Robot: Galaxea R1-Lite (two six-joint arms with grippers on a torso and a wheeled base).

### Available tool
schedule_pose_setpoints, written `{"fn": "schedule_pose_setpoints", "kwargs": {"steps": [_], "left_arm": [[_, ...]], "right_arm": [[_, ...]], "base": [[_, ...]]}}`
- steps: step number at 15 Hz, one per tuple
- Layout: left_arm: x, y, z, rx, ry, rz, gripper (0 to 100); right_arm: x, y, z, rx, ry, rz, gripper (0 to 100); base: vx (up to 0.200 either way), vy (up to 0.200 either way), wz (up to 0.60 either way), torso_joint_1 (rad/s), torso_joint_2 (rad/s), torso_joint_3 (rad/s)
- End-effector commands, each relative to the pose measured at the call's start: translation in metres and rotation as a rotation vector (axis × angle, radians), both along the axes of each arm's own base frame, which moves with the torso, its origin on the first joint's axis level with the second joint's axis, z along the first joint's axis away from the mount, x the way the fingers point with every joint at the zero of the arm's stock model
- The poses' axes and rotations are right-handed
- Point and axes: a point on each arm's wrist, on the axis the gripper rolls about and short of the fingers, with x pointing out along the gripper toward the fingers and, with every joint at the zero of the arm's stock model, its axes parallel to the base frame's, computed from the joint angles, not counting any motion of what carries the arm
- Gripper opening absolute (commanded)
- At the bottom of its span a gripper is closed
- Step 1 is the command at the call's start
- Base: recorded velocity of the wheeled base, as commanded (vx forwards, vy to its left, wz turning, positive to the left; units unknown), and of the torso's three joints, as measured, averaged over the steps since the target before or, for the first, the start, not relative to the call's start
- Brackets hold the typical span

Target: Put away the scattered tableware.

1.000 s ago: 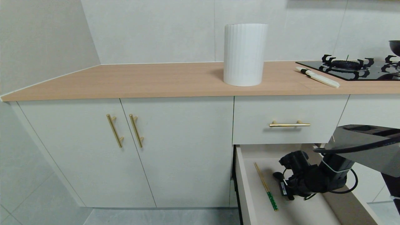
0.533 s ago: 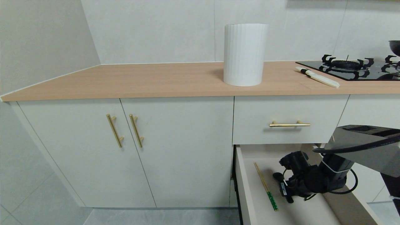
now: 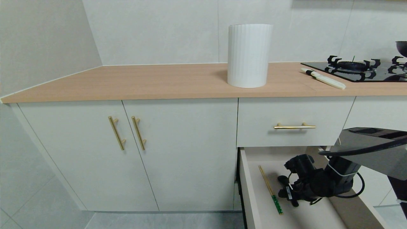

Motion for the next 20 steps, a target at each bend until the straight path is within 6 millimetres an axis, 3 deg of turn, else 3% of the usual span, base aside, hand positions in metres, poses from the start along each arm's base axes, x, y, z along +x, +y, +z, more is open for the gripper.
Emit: {"fn": "schedule_pose_setpoints", "kwargs": {"steps": [1,5,6,7,8,9,10,12,15,20], "left_arm": [[0.000,0.000,0.000,0.000,0.000,0.001,100],[0.000,0.000,0.000,0.000,0.000,0.001,100],[0.000,0.000,0.000,0.000,0.000,0.001,100],[0.000,0.000,0.000,0.000,0.000,0.001,100],[0.000,0.000,0.000,0.000,0.000,0.001,100],[0.000,0.000,0.000,0.000,0.000,0.001,100],[0.000,0.000,0.000,0.000,0.000,0.001,100],[0.000,0.000,0.000,0.000,0.000,0.001,100],[0.000,0.000,0.000,0.000,0.000,0.001,100],[0.000,0.000,0.000,0.010,0.000,-0.001,100]], "right_arm": [[-0.002,-0.001,0.016,0.010,-0.030,-0.006,100],[-0.018,-0.008,0.068,0.029,-0.124,-0.013,100],[-0.029,-0.009,0.099,0.041,-0.181,-0.008,100],[-0.034,-0.009,0.109,0.045,-0.199,-0.004,100],[-0.050,-0.011,0.142,0.057,-0.244,0.002,100],[-0.050,-0.011,0.144,0.057,-0.245,0.002,100],[-0.069,-0.010,0.171,0.065,-0.247,0.022,100],[-0.080,-0.007,0.182,0.067,-0.250,0.045,100],[-0.083,-0.003,0.183,0.061,-0.252,0.055,100],[-0.103,-0.001,0.207,0.093,-0.322,0.090,100]], "base": [[0.000,0.000,0.00,0.000,0.00,0.000],[0.000,0.000,0.00,0.000,0.00,0.000],[0.000,0.000,0.00,0.000,0.00,0.000],[0.000,0.000,0.00,0.000,0.00,0.000],[0.000,0.000,0.00,0.000,0.00,0.000],[0.000,0.000,0.00,0.000,0.00,0.000],[0.000,0.000,0.00,0.000,0.00,0.000],[0.000,0.000,0.00,0.000,0.00,0.000],[0.000,0.000,0.00,0.000,0.00,0.000],[0.000,0.000,0.00,0.000,0.00,0.000]]}}
